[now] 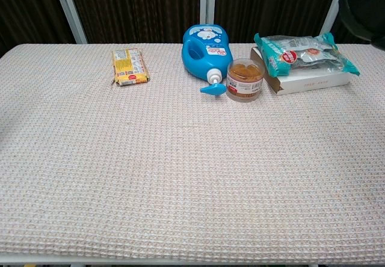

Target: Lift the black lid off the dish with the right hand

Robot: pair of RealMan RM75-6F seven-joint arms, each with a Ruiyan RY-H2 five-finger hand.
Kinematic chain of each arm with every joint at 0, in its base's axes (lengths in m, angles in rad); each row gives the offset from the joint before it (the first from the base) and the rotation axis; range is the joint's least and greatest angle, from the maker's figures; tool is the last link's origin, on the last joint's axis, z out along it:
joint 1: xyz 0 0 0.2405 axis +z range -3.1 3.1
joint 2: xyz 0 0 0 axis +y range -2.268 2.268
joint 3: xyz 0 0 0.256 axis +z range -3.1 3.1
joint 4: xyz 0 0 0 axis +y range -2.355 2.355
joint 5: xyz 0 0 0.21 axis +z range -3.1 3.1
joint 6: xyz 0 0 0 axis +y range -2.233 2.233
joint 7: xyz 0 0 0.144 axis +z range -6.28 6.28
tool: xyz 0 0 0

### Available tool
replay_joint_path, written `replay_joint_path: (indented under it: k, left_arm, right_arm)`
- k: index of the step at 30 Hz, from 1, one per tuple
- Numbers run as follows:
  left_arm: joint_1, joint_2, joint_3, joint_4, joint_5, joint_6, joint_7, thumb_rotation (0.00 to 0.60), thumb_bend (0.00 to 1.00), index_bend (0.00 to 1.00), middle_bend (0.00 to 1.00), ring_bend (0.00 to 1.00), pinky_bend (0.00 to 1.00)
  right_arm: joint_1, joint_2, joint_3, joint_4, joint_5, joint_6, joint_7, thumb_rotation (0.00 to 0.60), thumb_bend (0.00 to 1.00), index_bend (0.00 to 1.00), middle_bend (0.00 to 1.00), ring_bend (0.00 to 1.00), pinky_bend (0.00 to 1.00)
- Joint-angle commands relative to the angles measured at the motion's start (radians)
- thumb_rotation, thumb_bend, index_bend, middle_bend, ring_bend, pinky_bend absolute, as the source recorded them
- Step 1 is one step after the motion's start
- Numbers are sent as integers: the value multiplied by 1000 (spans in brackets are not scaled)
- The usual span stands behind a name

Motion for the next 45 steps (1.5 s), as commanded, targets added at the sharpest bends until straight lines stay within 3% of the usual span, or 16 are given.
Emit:
replay_joint_path:
  k: [1,4,7,11,14,17,20,23,27,30,34,40,45]
  left_arm:
    - [1,2,1,-1,3,5,-3,600,173,92,66,0,209]
    - [6,7,1,-4,-1,10,-3,600,173,92,66,0,209]
    - [8,10,2,-7,-9,8,1,600,173,92,66,0,209]
    - [5,8,-1,-9,-8,8,5,600,173,91,66,0,209]
    - [1,6,-5,-9,-4,10,6,600,173,92,66,0,209]
    - [-2,10,-8,-10,3,14,5,600,174,92,66,0,209]
    - [-1,10,-6,-8,3,14,0,600,173,92,66,0,209]
    - [3,7,-1,-4,1,13,-5,600,173,91,66,0,209]
    - [4,4,1,-1,2,12,-10,600,173,92,66,0,209]
    - [3,4,1,-2,4,14,-9,600,173,92,66,0,209]
    - [1,11,1,-9,3,11,-5,600,174,92,66,0,209]
    - [1,7,4,-10,2,6,-3,600,173,92,66,0,209]
    - [0,6,2,-5,-3,5,-8,600,173,92,66,0,209]
  right_arm:
    - [13,-72,-36,211,245,-370,-17,600,190,437,453,148,6]
    - [33,-133,-62,325,276,-475,-11,600,188,437,450,148,2]
    - [44,-138,-61,300,218,-429,8,600,188,437,446,148,1]
    - [35,-46,-13,68,71,-211,115,600,184,437,445,147,0]
    - [9,39,-10,-94,-93,-26,186,600,178,437,445,148,0]
    - [-31,58,-4,-119,-241,160,146,600,167,438,445,149,0]
    - [-55,12,16,-53,-268,252,94,600,160,437,445,149,0]
    - [-59,-31,-6,43,-131,133,95,600,158,437,445,149,0]
    - [-25,-119,-6,200,205,-247,35,600,166,439,445,117,0]
    - [-8,-162,-6,266,310,-386,16,600,188,443,445,88,0]
    - [-5,-185,-7,289,286,-359,-6,600,197,442,445,88,0]
    - [-11,-134,10,206,261,-309,-28,600,196,442,445,88,0]
    - [19,-116,27,136,257,-338,-46,600,196,442,445,88,0]
